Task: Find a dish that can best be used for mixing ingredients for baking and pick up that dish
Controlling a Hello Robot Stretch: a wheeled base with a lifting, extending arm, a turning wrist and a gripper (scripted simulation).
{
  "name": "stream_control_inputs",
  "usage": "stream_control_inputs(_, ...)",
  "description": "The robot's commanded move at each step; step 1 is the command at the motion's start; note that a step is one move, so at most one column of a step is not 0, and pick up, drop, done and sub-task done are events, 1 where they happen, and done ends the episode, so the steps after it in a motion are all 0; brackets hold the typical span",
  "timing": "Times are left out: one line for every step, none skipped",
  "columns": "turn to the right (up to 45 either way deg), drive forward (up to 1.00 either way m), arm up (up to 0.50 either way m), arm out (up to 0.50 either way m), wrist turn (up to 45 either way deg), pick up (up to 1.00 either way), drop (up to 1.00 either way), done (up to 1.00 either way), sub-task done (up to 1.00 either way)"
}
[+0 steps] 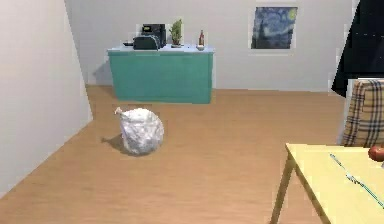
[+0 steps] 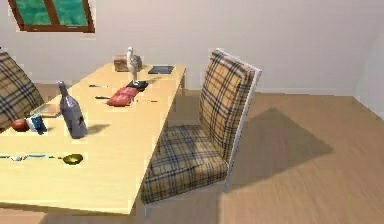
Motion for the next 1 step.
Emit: stream_control_inputs(0.0,1.00,0.00,0.00,0.0,0.00,0.00,0.00,0.00)
